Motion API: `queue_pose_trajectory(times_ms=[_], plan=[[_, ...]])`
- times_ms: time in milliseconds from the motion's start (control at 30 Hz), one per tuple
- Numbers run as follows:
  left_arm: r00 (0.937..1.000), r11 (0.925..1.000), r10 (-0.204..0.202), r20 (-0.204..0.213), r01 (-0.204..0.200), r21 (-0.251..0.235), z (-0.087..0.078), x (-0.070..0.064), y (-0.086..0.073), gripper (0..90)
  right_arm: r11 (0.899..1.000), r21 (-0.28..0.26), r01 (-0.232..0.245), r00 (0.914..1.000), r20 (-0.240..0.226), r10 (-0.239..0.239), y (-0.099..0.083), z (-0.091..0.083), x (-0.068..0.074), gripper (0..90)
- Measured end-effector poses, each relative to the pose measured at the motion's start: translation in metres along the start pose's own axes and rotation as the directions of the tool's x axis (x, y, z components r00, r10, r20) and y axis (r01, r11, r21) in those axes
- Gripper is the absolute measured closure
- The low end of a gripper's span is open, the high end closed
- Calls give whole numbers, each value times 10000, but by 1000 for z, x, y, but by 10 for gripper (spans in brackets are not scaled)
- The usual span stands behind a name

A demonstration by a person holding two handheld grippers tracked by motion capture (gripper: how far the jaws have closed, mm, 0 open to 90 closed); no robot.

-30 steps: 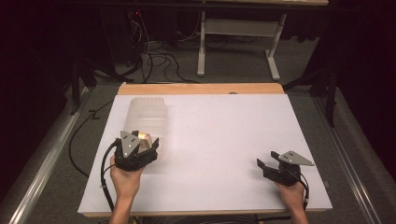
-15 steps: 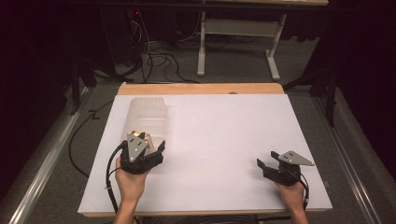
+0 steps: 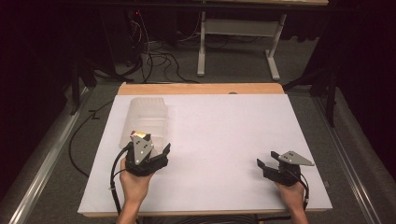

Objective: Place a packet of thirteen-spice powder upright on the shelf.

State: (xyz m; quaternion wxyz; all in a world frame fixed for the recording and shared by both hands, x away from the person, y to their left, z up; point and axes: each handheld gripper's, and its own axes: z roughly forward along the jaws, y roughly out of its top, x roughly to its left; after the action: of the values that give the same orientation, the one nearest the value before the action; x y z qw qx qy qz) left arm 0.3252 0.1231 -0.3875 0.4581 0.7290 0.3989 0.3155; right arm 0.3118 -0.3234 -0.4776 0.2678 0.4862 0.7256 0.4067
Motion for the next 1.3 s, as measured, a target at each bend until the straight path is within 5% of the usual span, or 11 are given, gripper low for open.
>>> queue_pose_trajectory(times_ms=[300,400,733,833,1000,1300], plan=[[9991,9999,97,401,-102,123,4,-10,-3,282,10000,-17,-1,10000,-2,1,0,0,0,319],[9959,9997,-245,871,238,97,6,-11,-4,283,10000,-22,2,10000,-4,-2,0,0,0,319],[9943,9998,-142,1058,124,177,9,-18,-5,283,10000,-28,-4,10000,-9,4,0,0,0,319],[9892,9992,-385,1416,362,191,10,-20,-6,282,10000,-26,-24,10000,-5,24,0,0,0,319],[9927,9996,-70,1201,37,283,12,-24,-7,283,10000,-30,2,10000,-4,-2,0,0,0,319],[9885,9992,-9,1509,-52,403,18,-33,-10,285,10000,-29,5,10000,-3,-5,0,0,0,319]])
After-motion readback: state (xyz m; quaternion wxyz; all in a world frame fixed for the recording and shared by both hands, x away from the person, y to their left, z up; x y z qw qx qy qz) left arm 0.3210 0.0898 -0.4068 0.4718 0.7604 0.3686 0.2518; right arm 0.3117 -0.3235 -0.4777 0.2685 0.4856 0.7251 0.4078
